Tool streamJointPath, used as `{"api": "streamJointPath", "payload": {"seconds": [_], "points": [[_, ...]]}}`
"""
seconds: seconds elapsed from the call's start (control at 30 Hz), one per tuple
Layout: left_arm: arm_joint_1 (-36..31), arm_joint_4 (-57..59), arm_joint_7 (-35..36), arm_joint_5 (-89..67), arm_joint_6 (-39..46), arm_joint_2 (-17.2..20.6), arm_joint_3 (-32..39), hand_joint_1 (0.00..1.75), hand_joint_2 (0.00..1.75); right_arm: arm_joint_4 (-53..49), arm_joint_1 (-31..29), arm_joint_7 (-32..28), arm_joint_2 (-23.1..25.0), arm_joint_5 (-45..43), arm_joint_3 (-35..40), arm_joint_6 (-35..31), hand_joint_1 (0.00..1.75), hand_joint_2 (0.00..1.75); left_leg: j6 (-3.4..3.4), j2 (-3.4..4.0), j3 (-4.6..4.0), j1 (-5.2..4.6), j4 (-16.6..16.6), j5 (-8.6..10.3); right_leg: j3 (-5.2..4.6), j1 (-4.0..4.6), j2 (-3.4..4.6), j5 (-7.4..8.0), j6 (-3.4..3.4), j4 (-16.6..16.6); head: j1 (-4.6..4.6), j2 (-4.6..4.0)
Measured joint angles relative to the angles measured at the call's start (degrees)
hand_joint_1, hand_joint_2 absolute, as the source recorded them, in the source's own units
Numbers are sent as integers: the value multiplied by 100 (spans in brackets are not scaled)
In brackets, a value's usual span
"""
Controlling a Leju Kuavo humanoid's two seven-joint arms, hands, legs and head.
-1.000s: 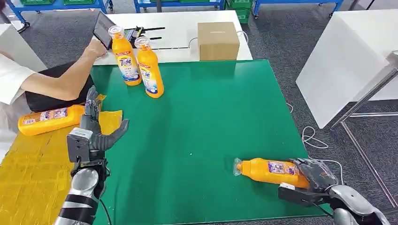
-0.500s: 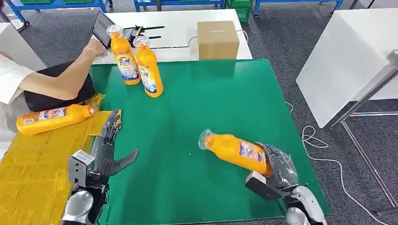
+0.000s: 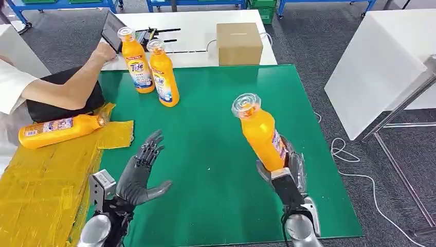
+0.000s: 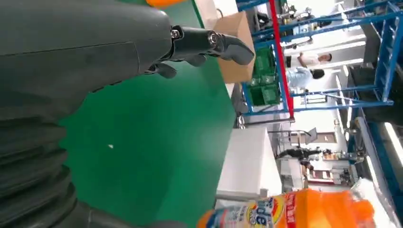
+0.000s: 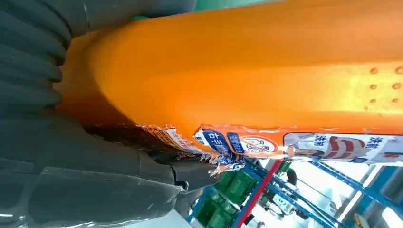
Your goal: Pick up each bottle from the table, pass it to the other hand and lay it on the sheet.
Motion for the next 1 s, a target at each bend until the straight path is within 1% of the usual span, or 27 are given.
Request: {"api": "streamJointPath", "payload": {"seconds": [0.1, 0.27, 0.43, 0.57, 0.77, 1.0], "points": [[-120, 42, 92, 18, 108, -13, -202, 0, 175, 64, -34, -81, 61, -109, -2, 7, 175, 175, 0, -4, 0, -2, 0, 0, -2, 1, -2, 0, 0, 0, 0, 0], [-556, 359, 171, 179, 328, -109, -641, 0, 175, 335, -198, -188, 99, -238, 9, 66, 175, 175, 1, -15, -1, -2, 1, 1, 1, -4, -7, 2, 2, 0, 0, 0], [-747, 520, 186, 265, 345, -146, -833, 0, 175, 481, -278, -201, 142, -205, 74, 68, 175, 175, 1, -17, -2, -2, 1, 1, -5, 1, -8, 2, 1, 1, 0, 0], [-929, 673, 195, 352, 396, -195, -988, 0, 175, 678, -414, -197, 179, -166, 306, 129, 175, 175, 1, -17, -6, -2, 1, 1, -8, 1, -8, 2, 1, 1, 0, 0], [-1008, 787, 197, 371, 446, -225, -1080, 0, 175, 848, -505, -193, 214, -157, 467, 170, 175, 175, 0, -16, -9, -1, 1, 1, -8, 0, -8, 2, 1, 2, 0, 0], [-1189, 957, 181, 472, 545, -240, -1203, 0, 175, 1294, -773, -184, 402, -11, 1078, 219, 175, 175, -1, -16, -3, -1, 1, 3, -9, 3, -8, 2, 1, 2, 0, 0]]}}
